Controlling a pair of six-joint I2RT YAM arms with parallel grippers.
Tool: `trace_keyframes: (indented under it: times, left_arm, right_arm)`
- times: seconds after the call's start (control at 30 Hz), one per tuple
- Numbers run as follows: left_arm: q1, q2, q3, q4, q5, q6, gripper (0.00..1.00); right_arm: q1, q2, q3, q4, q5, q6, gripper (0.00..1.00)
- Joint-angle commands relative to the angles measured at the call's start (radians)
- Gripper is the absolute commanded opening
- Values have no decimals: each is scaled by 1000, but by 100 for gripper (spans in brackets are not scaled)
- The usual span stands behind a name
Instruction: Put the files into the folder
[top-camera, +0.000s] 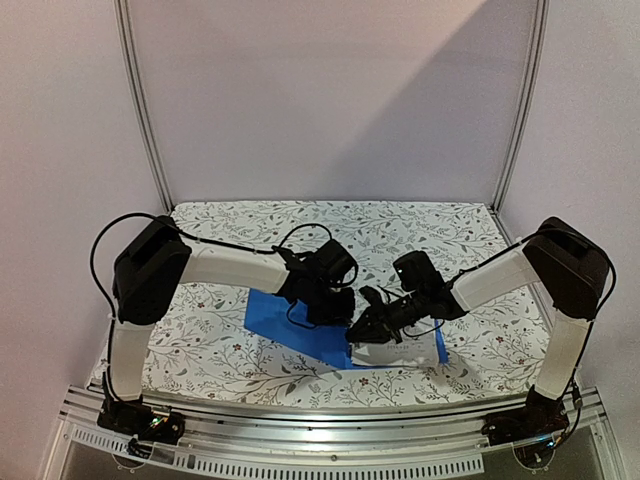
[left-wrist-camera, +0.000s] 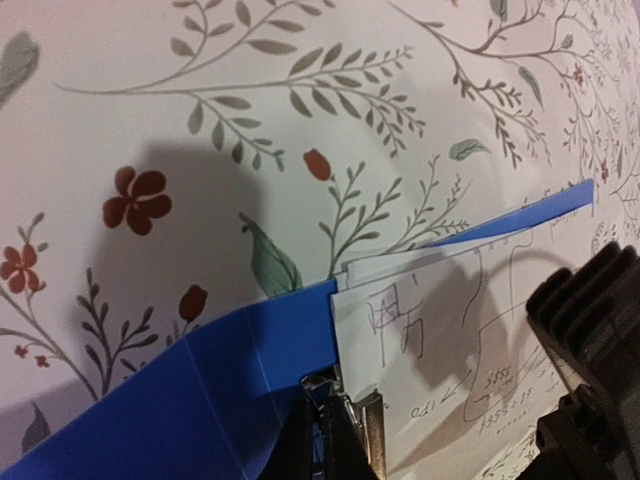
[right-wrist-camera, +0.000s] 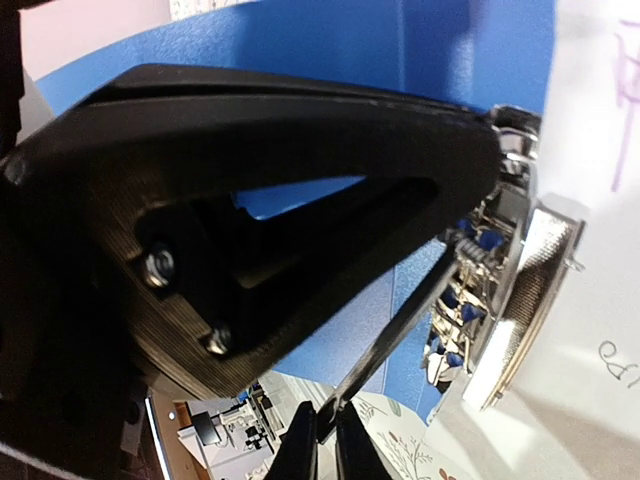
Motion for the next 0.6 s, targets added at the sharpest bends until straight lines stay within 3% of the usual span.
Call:
trace_keyframes:
  times: [0.0, 0.23, 0.57]
  left_arm:
    - [-15, -22, -52, -57, -30, -33, 0]
    - [-12, -18, -54, -53, -26, -27, 0]
    - [-6, -10, -60, -48, -23, -21, 0]
  right_arm:
    - [8, 25, -23, -87, 57, -45, 7]
    - [7, 6, -21, -208, 125, -144, 7]
    - [8, 19, -33, -245, 161, -198, 3]
